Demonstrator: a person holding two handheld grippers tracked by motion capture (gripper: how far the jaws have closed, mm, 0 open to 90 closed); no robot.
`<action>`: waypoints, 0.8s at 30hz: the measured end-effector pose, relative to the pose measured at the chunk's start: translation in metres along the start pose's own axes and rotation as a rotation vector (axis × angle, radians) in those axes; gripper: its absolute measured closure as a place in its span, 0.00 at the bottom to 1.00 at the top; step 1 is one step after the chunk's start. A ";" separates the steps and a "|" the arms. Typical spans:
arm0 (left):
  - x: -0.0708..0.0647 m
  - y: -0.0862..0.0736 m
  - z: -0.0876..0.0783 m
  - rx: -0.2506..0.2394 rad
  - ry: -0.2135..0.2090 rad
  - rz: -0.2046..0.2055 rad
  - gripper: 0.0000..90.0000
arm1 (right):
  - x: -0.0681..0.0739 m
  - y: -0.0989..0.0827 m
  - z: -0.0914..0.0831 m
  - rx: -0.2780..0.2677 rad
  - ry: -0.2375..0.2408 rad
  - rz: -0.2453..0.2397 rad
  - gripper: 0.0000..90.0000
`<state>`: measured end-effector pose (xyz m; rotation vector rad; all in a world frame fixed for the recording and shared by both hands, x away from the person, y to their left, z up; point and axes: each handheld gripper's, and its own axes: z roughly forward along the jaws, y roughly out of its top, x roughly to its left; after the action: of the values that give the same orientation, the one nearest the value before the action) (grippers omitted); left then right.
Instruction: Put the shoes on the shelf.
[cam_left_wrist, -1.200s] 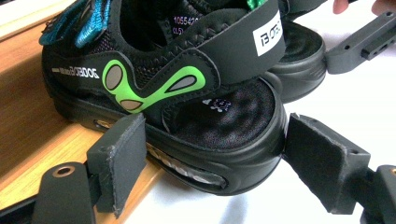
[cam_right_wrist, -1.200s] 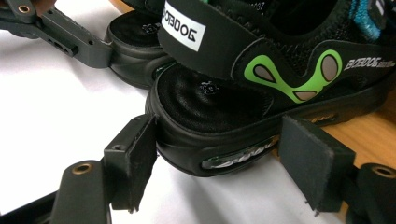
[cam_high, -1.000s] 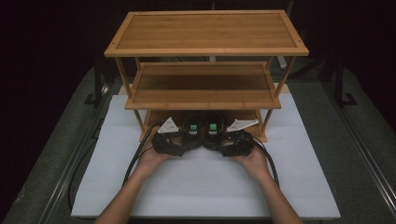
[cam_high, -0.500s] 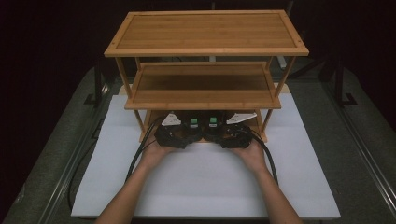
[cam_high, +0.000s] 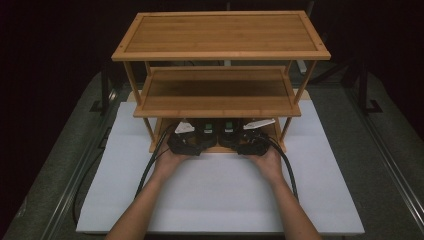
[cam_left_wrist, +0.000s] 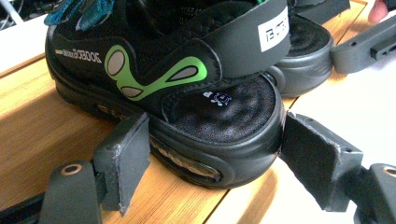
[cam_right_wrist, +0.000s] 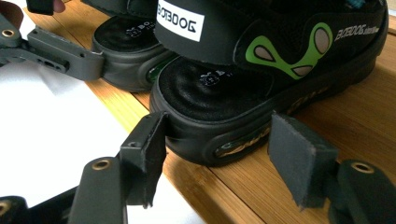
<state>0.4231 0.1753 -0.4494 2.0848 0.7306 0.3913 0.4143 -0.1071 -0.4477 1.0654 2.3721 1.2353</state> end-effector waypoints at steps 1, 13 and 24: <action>0.000 0.000 0.000 0.000 0.000 0.000 0.26 | 0.000 0.000 0.000 0.001 -0.002 -0.001 0.41; -0.005 -0.003 -0.016 0.027 -0.038 -0.035 0.22 | 0.008 -0.003 -0.010 0.018 0.017 0.038 0.29; -0.010 -0.019 -0.055 0.079 -0.056 -0.023 0.00 | 0.013 -0.021 -0.043 0.045 -0.009 0.039 0.01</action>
<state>0.3800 0.2120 -0.4334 2.1502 0.7469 0.2949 0.3717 -0.1312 -0.4372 1.1342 2.3944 1.1928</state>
